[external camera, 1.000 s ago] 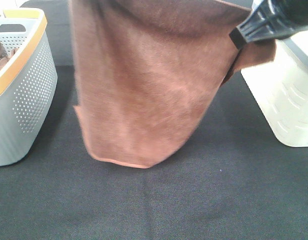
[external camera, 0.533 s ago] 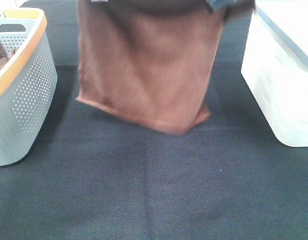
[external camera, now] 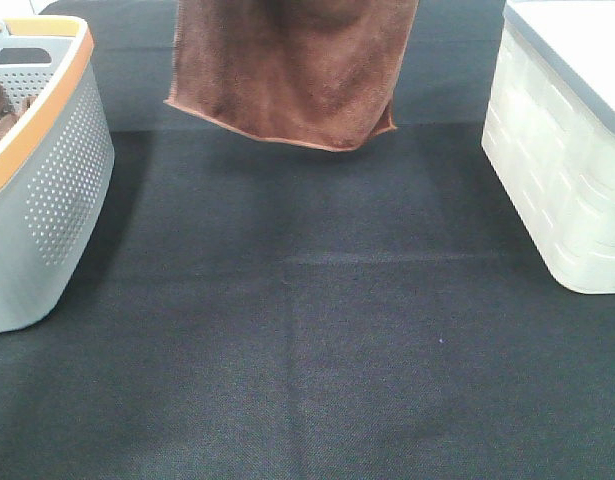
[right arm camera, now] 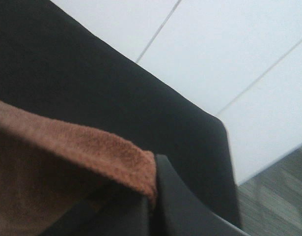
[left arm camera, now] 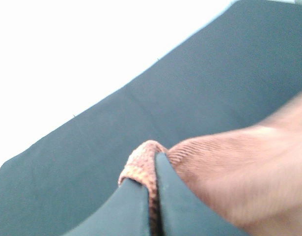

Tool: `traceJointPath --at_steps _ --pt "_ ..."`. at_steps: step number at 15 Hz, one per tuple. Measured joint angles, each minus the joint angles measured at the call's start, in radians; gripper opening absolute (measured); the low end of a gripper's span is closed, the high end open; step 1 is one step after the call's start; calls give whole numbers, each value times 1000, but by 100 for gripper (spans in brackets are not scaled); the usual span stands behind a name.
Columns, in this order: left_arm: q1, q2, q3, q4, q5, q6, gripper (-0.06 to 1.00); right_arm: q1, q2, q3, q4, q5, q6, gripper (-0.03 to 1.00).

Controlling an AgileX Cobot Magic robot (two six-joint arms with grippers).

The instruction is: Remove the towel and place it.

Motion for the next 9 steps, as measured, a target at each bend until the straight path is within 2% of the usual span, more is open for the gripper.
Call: traceJointPath --at_steps 2,3,4,6,7,8,9 --pt "48 71 0 2 -139 -51 0 -48 49 -3 18 -102 54 0" --pt "55 101 0 0 -157 -70 0 -51 68 -3 46 -98 70 0" --pt "55 126 0 -3 -130 -83 0 -51 84 -3 98 -78 73 0" --pt "37 140 5 -12 12 -92 0 -49 92 -3 237 -13 70 0" --pt "16 141 5 -36 132 -92 0 -48 95 -3 364 49 15 0" --pt "8 141 5 -56 201 -92 0 -48 95 -3 457 84 -60 0" --pt "8 141 5 -56 201 -92 0 -48 95 -3 457 84 -60 0"
